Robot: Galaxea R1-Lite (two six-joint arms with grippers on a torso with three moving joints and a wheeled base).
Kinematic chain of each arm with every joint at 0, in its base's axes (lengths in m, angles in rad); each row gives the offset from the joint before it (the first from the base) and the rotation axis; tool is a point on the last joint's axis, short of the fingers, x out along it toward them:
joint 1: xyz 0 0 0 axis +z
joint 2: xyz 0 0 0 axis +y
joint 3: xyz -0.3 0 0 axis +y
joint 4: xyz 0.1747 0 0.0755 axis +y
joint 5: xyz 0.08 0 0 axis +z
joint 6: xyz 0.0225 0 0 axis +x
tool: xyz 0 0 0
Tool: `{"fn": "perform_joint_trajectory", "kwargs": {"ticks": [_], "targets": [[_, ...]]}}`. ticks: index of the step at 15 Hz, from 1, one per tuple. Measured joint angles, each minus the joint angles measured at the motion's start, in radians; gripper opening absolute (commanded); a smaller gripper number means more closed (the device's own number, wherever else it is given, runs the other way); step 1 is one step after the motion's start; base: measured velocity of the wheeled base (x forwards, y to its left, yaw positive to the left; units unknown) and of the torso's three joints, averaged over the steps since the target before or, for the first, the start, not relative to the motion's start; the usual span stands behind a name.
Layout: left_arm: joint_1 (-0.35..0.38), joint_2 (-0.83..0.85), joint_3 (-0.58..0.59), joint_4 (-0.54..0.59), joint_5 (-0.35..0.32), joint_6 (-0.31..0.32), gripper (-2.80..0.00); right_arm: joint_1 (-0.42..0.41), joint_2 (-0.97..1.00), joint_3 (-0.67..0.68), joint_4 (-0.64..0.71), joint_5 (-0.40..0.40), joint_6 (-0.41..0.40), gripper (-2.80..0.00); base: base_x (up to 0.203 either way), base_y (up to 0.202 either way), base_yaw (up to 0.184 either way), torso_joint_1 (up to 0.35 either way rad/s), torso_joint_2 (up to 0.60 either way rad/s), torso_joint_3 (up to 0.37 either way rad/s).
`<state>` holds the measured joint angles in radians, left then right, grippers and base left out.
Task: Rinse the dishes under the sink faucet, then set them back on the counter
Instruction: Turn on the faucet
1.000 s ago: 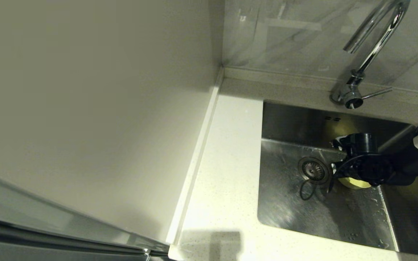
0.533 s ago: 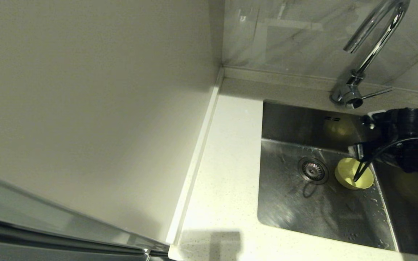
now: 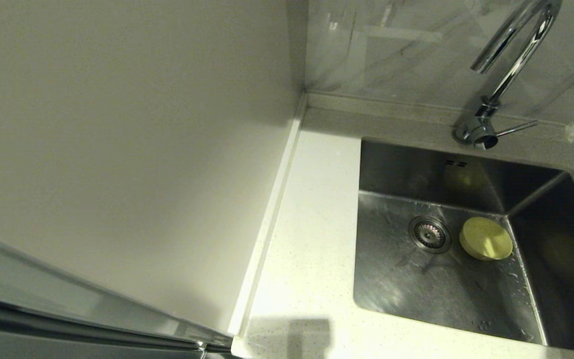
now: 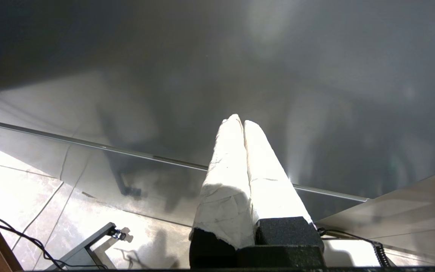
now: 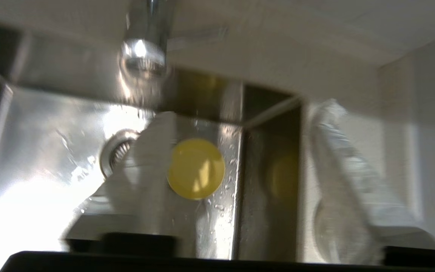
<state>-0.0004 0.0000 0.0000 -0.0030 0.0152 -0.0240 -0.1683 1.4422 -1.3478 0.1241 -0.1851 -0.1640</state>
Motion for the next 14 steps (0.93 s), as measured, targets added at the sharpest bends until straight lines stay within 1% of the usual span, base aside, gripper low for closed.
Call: {"fn": "perform_joint_trajectory", "kwargs": {"ticks": [4, 5, 7, 8, 10, 11, 12, 13, 14], "targets": [[0.000, 0.000, 0.000, 0.000, 0.000, 0.000, -2.80, 0.013, 0.052, -0.275, 0.224, 0.000, 0.036, -2.80, 0.000, 0.000, 0.000, 0.000, 0.00, 0.000], [0.000, 0.000, 0.000, 0.000, 0.000, 0.000, -2.80, 0.022, 0.081, -0.365, 0.293, -0.001, 0.061, -2.80, 0.000, 0.000, 0.000, 0.000, 0.00, 0.000], [0.000, 0.000, 0.000, 0.000, 0.000, 0.000, -2.80, 0.043, 0.144, -0.538, 0.449, -0.010, 0.136, -2.80, 0.000, 0.000, 0.000, 0.000, 0.00, 0.000], [0.000, 0.000, 0.000, 0.000, 0.000, 0.000, -2.80, 0.062, 0.180, -0.601, 0.526, -0.035, 0.181, -2.80, 0.000, 0.000, 0.000, 0.000, 0.00, 0.000], [0.000, 0.000, 0.000, 0.001, 0.001, 0.000, -2.80, 0.119, 0.248, -0.638, 0.610, -0.121, 0.309, -2.80, 0.000, 0.000, 0.000, 0.000, 0.00, 0.000], [0.000, 0.000, 0.000, 0.001, 0.000, 0.000, -2.80, 0.152, 0.282, -0.642, 0.624, -0.158, 0.388, -2.80, 0.000, 0.000, 0.000, 0.000, 0.00, 0.000], [0.000, 0.000, 0.000, 0.000, 0.000, 0.000, -2.80, 0.175, 0.304, -0.644, 0.622, -0.171, 0.445, -2.80, 0.000, 0.000, 0.000, 0.000, 0.00, 0.000], [0.000, 0.000, 0.000, 0.001, 0.000, 0.000, -2.80, 0.191, 0.323, -0.644, 0.608, -0.176, 0.481, -2.80, 0.000, 0.000, 0.000, 0.000, 0.00, 0.000], [0.000, 0.000, 0.000, 0.000, 0.000, 0.000, -2.80, 0.203, 0.337, -0.644, 0.579, -0.186, 0.496, -2.80, 0.000, 0.000, 0.000, 0.000, 0.00, 0.000]]}}
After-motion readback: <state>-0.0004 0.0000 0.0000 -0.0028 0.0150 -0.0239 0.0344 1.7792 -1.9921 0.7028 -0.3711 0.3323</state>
